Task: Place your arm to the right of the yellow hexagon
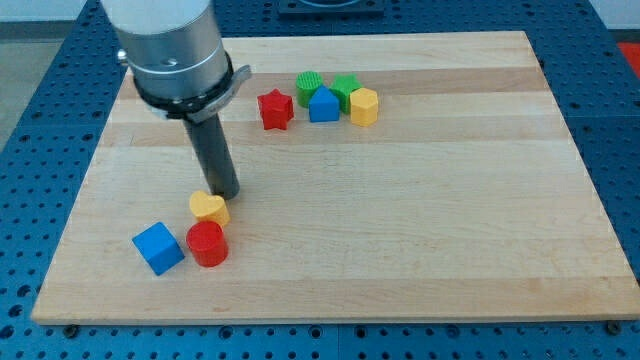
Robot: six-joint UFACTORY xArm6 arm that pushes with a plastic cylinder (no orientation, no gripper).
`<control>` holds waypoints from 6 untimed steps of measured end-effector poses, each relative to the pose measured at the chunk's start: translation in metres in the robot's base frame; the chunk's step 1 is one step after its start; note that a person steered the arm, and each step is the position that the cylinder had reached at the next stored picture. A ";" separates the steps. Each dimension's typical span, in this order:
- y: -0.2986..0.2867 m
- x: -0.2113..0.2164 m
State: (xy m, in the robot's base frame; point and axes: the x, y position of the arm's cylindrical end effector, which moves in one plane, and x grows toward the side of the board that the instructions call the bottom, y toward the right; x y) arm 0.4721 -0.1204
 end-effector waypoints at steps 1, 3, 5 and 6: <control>0.055 -0.022; 0.191 -0.062; 0.226 -0.141; 0.195 -0.145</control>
